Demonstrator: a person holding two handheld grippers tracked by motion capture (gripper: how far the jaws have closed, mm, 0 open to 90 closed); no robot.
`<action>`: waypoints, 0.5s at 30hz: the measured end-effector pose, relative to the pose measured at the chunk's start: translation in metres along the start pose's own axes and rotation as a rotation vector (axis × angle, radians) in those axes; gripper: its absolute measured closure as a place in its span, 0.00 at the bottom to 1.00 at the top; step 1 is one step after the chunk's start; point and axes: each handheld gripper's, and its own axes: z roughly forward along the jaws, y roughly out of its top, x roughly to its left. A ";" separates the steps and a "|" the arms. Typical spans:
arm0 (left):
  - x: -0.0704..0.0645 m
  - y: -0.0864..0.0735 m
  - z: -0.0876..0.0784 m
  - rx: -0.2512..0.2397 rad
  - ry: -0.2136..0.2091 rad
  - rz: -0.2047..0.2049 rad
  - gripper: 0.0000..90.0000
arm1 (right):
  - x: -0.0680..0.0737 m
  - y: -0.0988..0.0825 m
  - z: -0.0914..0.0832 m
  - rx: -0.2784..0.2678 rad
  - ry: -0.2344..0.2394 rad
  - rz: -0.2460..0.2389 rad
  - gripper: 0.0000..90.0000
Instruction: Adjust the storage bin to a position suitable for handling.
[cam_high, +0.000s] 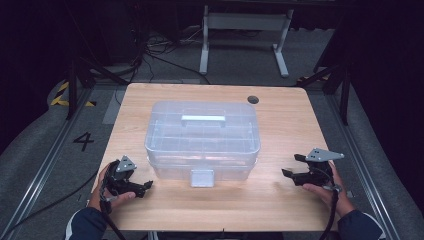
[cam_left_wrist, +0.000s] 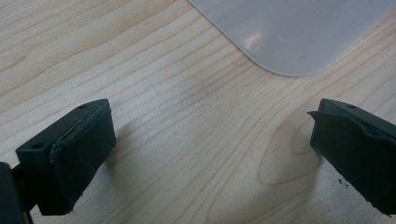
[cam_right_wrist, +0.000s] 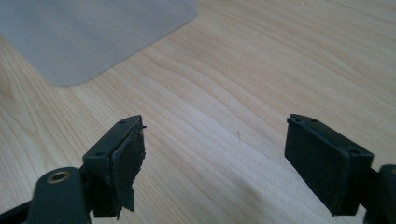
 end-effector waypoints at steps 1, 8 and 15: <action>0.000 -0.001 -0.001 0.001 -0.001 -0.007 0.01 | 0.001 0.003 -0.001 -0.011 0.004 0.000 0.24; -0.002 -0.003 -0.002 -0.004 0.004 -0.023 0.01 | 0.009 0.017 -0.001 -0.040 0.022 -0.022 0.29; 0.000 -0.002 -0.002 0.000 0.006 -0.001 0.01 | 0.012 0.039 -0.009 -0.091 0.029 -0.033 0.29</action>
